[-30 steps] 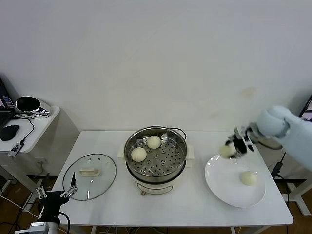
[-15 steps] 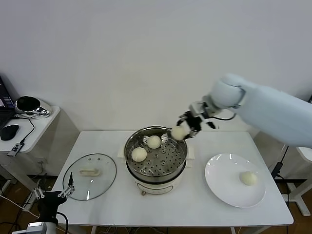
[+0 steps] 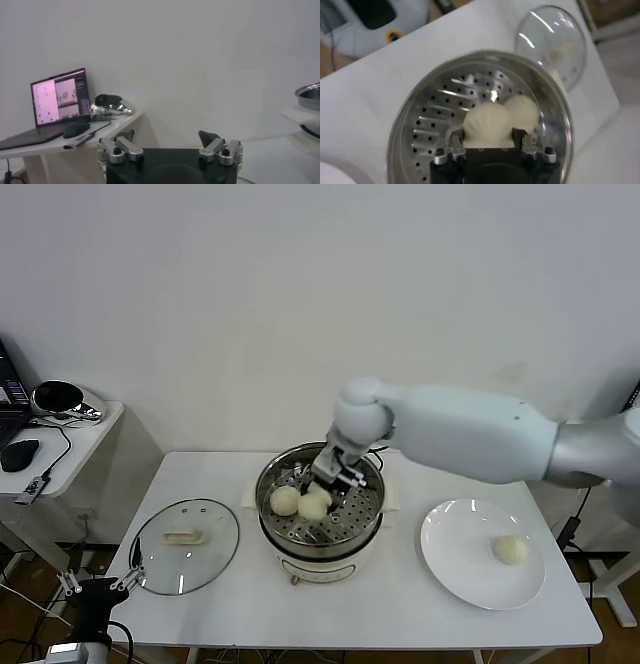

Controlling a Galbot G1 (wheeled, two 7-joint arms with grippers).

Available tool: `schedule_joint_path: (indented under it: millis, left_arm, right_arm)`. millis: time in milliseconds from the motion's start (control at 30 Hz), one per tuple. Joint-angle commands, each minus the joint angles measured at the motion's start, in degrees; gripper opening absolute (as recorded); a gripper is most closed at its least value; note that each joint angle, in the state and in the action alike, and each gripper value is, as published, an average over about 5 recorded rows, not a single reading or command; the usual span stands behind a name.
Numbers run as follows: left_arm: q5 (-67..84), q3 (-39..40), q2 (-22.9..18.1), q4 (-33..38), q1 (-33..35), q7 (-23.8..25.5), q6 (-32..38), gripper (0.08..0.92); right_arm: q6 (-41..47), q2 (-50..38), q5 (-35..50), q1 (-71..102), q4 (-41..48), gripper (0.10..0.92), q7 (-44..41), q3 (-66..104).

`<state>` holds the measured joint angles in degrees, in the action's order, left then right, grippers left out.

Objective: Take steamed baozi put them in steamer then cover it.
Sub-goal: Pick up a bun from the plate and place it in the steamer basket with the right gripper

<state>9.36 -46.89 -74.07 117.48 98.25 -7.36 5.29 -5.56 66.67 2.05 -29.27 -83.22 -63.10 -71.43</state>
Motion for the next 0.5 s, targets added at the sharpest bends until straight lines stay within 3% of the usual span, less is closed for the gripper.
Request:
schedule_joint_path:
  millis: [33,500]
  left_arm:
    - [0.06,-0.12,-0.10,-0.15,0.01,-0.03,0.12,0.823]
    - [0.06,0.01,-0.13,-0.65,-0.14,0.07,0.33,0.823]
  right_arm:
    - [-7.30,5.50,-9.19,1.75,1.02,0.594,-0.03,-3.99]
    - [-8.45,4.07,-9.98,1.61,0.45,0.597,-0.62,-3.80]
